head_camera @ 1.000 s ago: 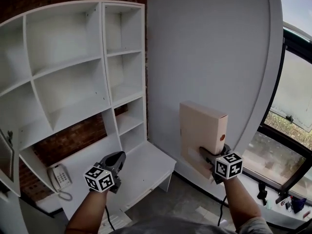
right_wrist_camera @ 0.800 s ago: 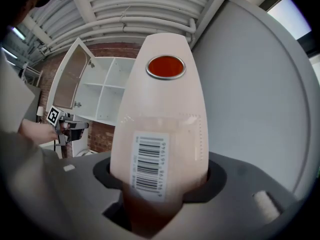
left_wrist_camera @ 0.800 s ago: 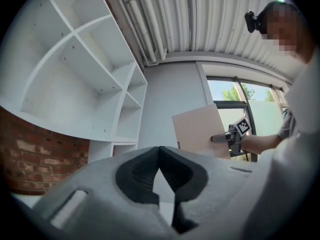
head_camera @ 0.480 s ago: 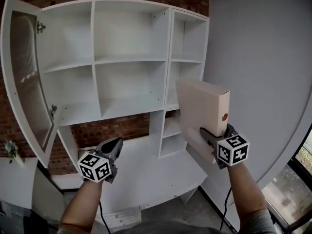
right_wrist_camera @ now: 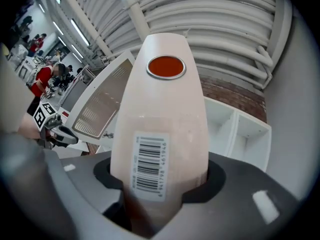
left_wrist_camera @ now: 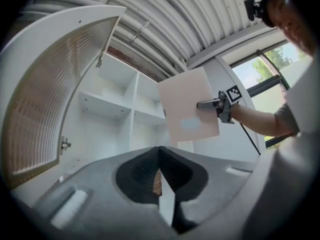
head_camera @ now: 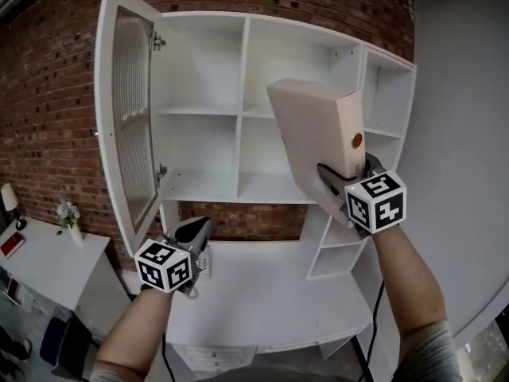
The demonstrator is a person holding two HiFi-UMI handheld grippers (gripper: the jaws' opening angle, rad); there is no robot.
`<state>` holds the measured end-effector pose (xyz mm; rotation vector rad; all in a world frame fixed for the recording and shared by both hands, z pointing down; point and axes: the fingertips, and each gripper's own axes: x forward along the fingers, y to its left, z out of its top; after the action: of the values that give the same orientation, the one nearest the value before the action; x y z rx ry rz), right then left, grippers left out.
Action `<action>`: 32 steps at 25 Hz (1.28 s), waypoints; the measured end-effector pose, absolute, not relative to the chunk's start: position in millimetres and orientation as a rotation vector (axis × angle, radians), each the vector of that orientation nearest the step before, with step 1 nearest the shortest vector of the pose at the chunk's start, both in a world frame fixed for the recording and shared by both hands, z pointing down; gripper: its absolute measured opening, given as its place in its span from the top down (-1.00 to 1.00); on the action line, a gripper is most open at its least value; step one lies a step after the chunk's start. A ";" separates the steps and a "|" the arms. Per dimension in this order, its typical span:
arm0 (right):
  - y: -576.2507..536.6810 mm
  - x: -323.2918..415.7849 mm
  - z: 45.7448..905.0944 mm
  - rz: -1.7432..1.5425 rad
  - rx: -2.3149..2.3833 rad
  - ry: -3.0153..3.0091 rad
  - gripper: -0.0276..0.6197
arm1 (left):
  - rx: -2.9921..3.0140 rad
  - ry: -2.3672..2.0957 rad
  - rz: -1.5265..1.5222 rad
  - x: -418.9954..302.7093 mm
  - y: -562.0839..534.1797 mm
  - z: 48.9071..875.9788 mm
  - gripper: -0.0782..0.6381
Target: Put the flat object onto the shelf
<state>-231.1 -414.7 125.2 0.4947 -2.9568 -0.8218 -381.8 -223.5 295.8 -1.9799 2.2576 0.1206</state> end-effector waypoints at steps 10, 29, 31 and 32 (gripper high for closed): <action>-322.1 -350.3 32.1 -1.047 0.304 -2.986 0.01 | -1.772 2.348 0.062 -410.5 -136.4 239.3 0.79; -251.0 -472.6 -53.9 -1.287 0.426 -2.838 0.02 | -1.625 2.370 0.100 -420.2 -23.8 149.5 0.79; -251.3 -479.8 -61.4 -1.299 0.470 -2.829 0.02 | -1.613 2.368 0.088 -421.7 -18.0 140.2 0.79; -251.4 -484.0 -62.9 -1.296 0.486 -2.826 0.02 | -1.606 2.367 0.078 -422.5 -15.4 136.1 0.79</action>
<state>-484.0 -251.4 -62.9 0.4864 -2.8261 -1.2964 -422.5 -15.4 136.1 -1.6063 2.3674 0.0776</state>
